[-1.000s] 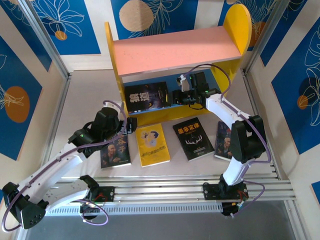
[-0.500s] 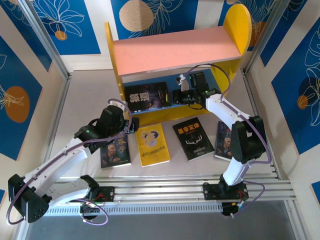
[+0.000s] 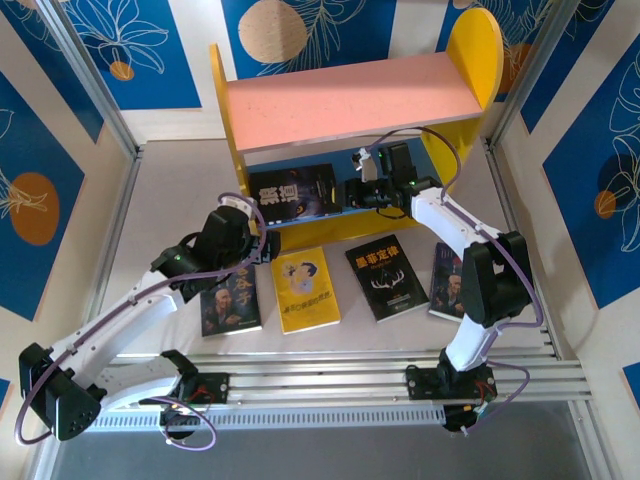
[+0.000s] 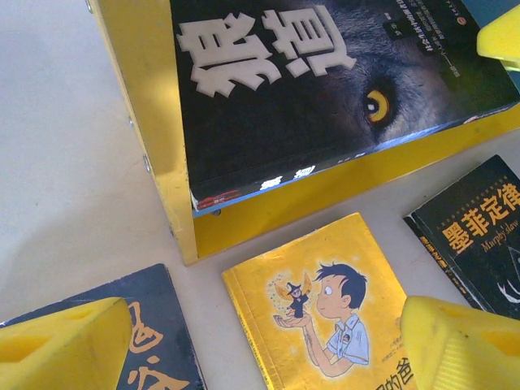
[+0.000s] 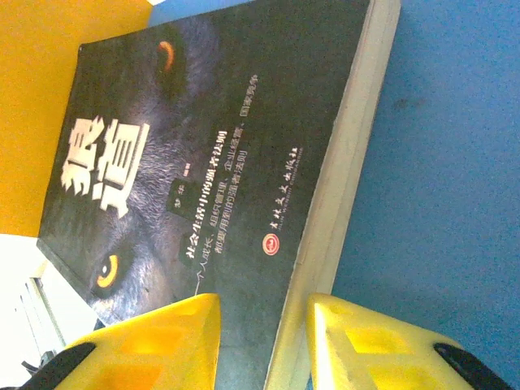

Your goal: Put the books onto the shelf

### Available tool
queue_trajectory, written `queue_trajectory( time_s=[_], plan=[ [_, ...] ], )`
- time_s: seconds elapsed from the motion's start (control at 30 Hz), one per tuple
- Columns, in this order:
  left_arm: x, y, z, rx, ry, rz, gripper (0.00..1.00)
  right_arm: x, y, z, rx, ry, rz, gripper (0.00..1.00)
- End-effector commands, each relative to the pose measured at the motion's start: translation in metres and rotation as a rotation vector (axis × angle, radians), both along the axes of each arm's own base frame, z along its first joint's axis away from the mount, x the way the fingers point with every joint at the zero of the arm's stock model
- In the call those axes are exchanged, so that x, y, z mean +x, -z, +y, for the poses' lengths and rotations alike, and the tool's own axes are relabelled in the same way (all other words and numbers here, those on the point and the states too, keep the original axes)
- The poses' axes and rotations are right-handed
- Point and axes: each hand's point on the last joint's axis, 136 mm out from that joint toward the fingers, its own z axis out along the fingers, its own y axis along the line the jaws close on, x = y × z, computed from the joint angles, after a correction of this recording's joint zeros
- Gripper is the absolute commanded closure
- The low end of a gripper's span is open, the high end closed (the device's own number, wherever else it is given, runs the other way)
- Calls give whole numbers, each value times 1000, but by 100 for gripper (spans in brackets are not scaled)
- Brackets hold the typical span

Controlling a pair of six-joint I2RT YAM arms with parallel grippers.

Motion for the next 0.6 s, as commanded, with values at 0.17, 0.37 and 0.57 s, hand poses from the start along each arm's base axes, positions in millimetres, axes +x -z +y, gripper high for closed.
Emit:
queue_trajectory(
  time_s=[0.17,0.37,0.57],
  plan=[
    [3,-13,5,-8,-19,-16,14,4,-25,7,30,-20,-52,67],
    [3,-14,4,-10,-18,-16,14,6,-25,9,36,-25,-48,67],
    [2,-14,6,-3,-22,-17,14,7,-26,12,44,-35,-48,68]
  ],
)
